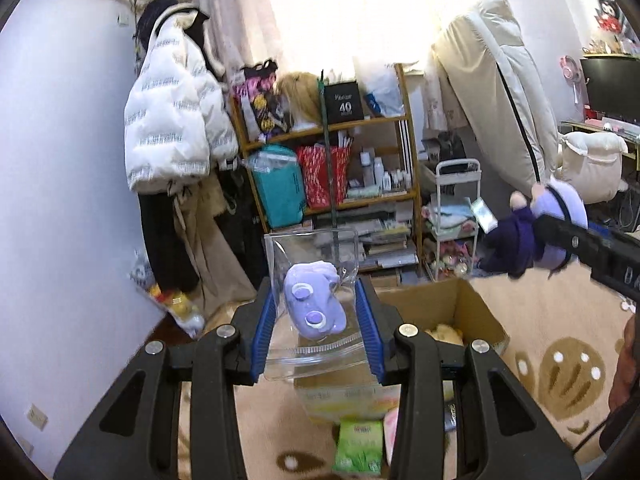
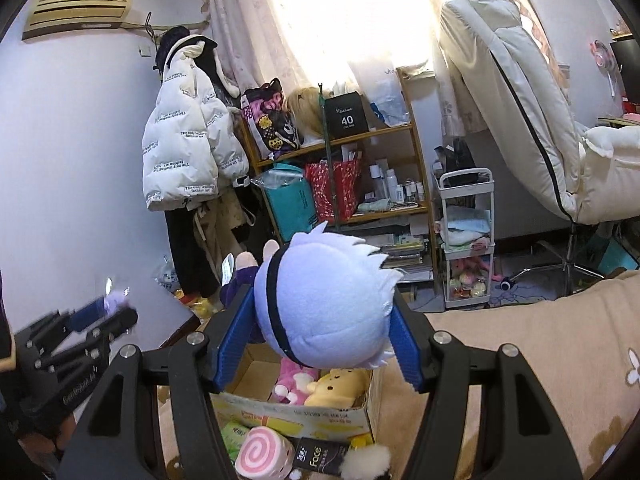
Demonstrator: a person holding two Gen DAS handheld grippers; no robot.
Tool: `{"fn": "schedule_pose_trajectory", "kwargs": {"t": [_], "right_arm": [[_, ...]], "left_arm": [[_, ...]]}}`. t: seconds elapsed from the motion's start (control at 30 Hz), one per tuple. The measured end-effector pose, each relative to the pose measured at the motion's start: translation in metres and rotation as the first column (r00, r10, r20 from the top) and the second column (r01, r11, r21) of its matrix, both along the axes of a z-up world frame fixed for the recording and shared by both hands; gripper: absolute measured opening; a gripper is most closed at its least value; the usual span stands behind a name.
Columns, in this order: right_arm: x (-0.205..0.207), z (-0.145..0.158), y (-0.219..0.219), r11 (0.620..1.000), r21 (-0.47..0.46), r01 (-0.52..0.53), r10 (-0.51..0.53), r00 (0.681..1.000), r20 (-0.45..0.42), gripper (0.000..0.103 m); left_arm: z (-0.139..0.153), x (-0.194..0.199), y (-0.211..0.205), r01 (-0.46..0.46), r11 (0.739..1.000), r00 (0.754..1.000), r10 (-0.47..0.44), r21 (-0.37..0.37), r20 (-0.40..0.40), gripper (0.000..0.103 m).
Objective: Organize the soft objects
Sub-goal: 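Lift the bagged purple toy with the left tool while the right tool carries the doll over the box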
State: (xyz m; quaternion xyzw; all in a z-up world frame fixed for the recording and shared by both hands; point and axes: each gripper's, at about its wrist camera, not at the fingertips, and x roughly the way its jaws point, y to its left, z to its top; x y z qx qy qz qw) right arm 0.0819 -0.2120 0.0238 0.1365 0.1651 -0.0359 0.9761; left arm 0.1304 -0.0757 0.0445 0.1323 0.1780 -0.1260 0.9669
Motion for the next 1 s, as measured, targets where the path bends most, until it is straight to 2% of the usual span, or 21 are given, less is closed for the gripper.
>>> {"fn": "schedule_pose_trajectory", "kwargs": {"t": [0.13, 0.27, 0.6, 0.83, 1.0], "right_arm": [[0.006, -0.007, -0.001, 1.000, -0.014, 0.003, -0.003, 1.000, -0.009, 0.068], [0.015, -0.014, -0.003, 1.000, -0.011, 0.006, -0.007, 0.999, -0.039, 0.068], [0.039, -0.039, -0.007, 1.000, -0.001, -0.015, 0.015, 0.993, -0.119, 0.068], [0.055, -0.061, -0.006, 0.998, 0.028, -0.054, 0.058, 0.981, -0.187, 0.069], [0.063, -0.073, 0.000, 0.997, 0.010, -0.072, 0.072, 0.969, -0.237, 0.070]], "left_arm": [[0.000, 0.012, -0.007, 0.011, 1.000, 1.000, -0.010, -0.014, 0.009, 0.039], [-0.016, 0.021, -0.011, -0.001, 1.000, 1.000, 0.000, -0.017, -0.006, 0.039], [-0.064, 0.050, -0.020, 0.007, 1.000, 0.993, -0.007, 0.002, -0.119, 0.040], [-0.087, 0.073, -0.013, -0.013, 0.999, 0.971, 0.005, -0.034, -0.240, 0.040], [-0.097, 0.079, -0.007, -0.033, 0.999, 0.965, 0.025, -0.025, -0.262, 0.042]]}}
